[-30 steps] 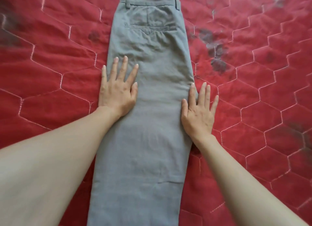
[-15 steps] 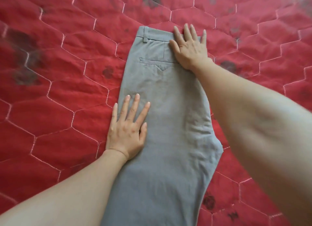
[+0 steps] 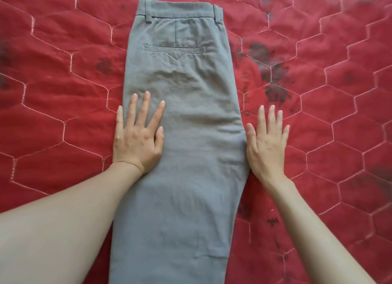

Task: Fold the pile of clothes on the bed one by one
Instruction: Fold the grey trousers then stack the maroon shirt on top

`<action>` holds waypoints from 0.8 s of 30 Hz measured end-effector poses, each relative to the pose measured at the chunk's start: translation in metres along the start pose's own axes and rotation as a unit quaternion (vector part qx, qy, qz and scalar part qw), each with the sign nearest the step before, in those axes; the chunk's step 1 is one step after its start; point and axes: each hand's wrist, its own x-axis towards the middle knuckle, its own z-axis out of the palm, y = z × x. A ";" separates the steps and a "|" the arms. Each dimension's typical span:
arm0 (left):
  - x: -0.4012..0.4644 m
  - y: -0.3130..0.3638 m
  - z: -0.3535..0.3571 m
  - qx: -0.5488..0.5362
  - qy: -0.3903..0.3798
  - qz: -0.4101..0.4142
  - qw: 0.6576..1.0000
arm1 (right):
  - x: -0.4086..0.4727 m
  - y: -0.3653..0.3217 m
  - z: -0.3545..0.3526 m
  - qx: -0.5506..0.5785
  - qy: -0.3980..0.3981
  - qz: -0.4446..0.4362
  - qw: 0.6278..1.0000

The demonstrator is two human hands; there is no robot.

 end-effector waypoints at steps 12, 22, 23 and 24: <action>0.000 0.000 -0.002 -0.013 0.000 -0.008 1.000 | -0.035 -0.027 0.037 -0.087 -0.017 -0.073 0.993; -0.013 0.002 -0.007 0.027 -0.069 -0.026 0.997 | -0.088 -0.082 0.038 -0.063 0.041 -0.060 0.995; -0.030 0.006 -0.006 0.018 -0.073 -0.038 0.996 | -0.105 -0.095 0.048 -0.056 0.033 -0.090 0.994; -0.054 0.011 -0.005 0.013 -0.074 -0.045 0.996 | -0.125 -0.105 0.058 -0.054 0.016 -0.116 0.992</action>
